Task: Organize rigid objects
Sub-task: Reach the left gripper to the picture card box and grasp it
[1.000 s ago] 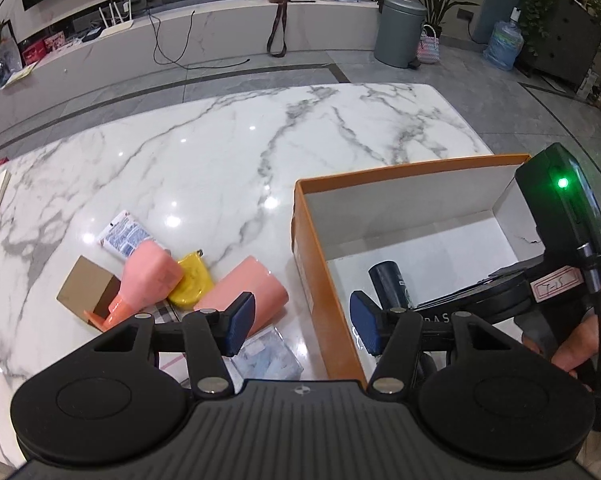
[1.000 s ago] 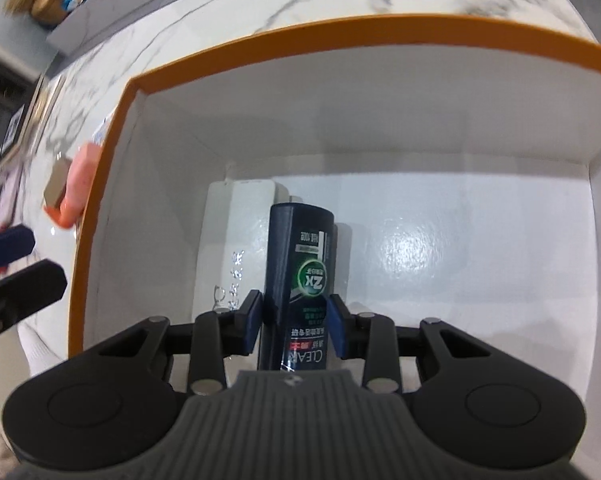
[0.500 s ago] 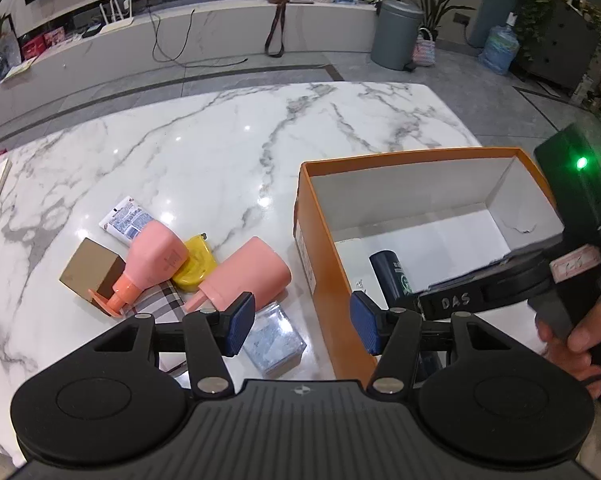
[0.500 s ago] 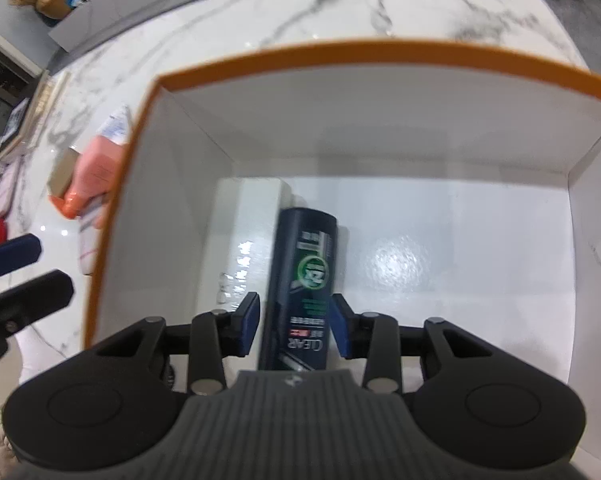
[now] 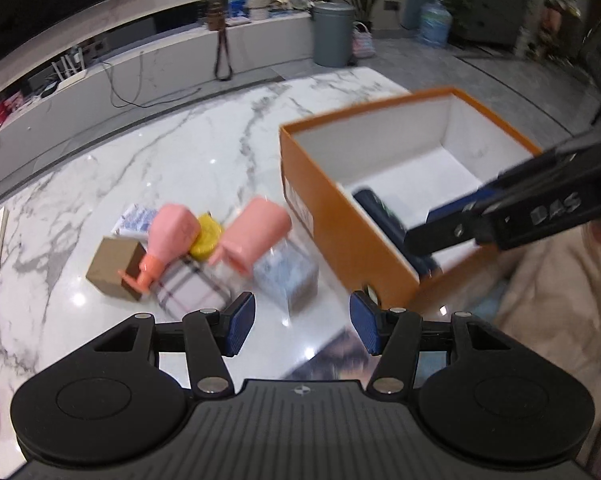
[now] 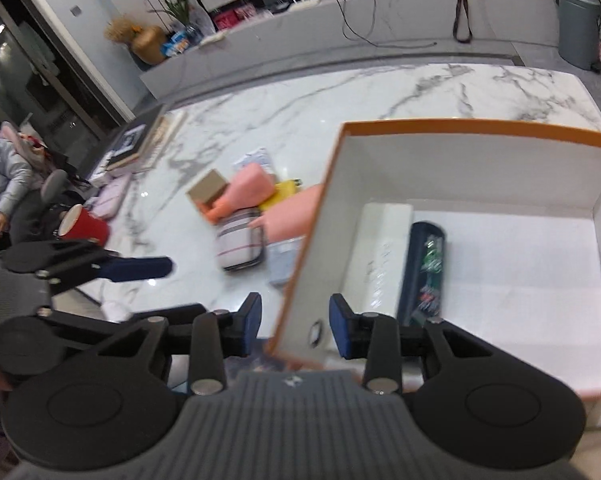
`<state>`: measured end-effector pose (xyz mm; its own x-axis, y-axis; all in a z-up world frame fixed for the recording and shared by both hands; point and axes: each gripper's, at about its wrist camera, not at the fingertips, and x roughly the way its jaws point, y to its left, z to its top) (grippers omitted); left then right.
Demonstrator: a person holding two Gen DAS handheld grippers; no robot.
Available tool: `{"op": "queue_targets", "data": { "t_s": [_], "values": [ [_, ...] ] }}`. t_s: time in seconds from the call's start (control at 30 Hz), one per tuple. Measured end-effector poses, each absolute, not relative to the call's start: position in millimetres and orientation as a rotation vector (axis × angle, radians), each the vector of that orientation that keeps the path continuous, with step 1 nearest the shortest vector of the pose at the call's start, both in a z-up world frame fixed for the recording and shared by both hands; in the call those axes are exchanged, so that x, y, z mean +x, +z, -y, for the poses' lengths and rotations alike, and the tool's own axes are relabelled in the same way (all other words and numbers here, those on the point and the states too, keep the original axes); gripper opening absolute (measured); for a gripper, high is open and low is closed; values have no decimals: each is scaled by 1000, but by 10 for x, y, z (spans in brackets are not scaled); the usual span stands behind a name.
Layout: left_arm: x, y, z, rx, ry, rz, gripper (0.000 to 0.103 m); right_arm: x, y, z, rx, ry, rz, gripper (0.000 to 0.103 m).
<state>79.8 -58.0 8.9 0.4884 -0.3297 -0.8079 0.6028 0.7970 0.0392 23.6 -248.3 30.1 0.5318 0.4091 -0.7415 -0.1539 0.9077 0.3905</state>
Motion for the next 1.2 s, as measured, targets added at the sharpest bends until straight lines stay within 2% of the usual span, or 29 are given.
{"op": "queue_targets", "data": {
  "t_s": [0.1, 0.23, 0.37, 0.47, 0.57, 0.97, 1.2],
  "values": [
    [673, -29, 527, 362, -614, -905, 65, 13, 306, 2320, 271, 342, -937, 37],
    [540, -229, 495, 430, -684, -897, 75, -184, 154, 2145, 249, 351, -960, 35],
    [538, -464, 525, 495, -730, -899, 79, -124, -271, 2066, 236, 306, -1064, 20],
    [590, -589, 521, 500, -772, -912, 85, -65, -526, 2058, 256, 270, -1127, 20],
    [681, -702, 527, 520, -806, -933, 88, -24, -660, 1991, 237, 275, -1157, 20],
    [875, -1032, 603, 608, -917, -991, 90, 162, -880, 1926, 233, 275, -1192, 18],
    [895, -1064, 517, 520, -879, -1002, 84, 207, -884, 1886, 240, 290, -1151, 13]
  ]
}}
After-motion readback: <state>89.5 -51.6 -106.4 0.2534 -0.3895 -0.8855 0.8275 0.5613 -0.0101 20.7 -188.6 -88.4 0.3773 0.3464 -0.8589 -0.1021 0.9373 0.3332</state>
